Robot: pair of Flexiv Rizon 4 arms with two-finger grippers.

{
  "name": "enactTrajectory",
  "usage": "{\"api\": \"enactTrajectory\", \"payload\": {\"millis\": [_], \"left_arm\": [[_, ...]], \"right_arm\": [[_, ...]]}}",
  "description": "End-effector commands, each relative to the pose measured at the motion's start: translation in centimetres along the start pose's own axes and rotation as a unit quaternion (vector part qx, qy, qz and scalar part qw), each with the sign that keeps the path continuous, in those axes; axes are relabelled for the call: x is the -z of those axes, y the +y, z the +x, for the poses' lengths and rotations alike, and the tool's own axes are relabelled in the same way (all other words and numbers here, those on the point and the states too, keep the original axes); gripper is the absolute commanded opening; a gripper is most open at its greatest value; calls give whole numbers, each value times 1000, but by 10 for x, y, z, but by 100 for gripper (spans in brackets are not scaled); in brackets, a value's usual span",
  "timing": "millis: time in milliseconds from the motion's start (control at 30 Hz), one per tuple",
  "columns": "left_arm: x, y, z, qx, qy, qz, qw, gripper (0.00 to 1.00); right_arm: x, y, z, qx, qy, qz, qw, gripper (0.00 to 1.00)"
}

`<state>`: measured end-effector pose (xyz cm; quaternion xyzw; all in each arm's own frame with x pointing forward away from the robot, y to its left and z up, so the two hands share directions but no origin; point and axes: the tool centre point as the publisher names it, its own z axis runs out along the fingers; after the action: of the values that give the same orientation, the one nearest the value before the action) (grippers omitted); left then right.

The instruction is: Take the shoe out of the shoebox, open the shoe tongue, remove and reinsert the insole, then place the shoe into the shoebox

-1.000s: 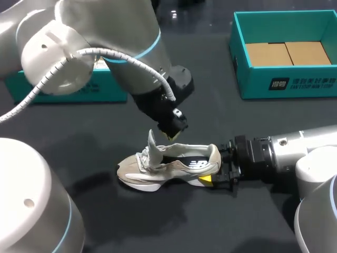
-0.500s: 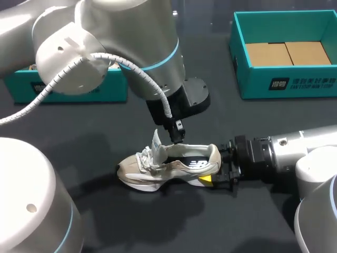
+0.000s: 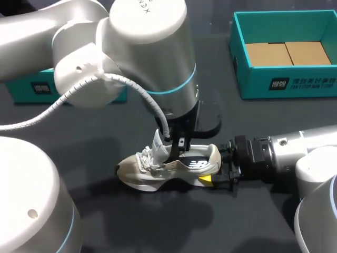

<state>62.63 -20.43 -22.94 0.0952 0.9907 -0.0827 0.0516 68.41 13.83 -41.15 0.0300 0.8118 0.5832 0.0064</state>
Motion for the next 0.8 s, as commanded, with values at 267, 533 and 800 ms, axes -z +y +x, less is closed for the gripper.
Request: {"api": "enactTrajectory", "payload": {"millis": [267, 533, 800], "left_arm": [[-29, 7, -8, 4, 49, -14, 999, 0], [-45, -1, -16, -4, 53, -19, 998, 0], [-86, -6, -36, 23, 71, -32, 997, 0]], "right_arm": [[-1, 0, 0, 0, 0, 1, 1000, 0], [-1, 0, 0, 0, 0, 1, 1000, 0], [-1, 0, 0, 0, 0, 1, 1000, 0]]}}
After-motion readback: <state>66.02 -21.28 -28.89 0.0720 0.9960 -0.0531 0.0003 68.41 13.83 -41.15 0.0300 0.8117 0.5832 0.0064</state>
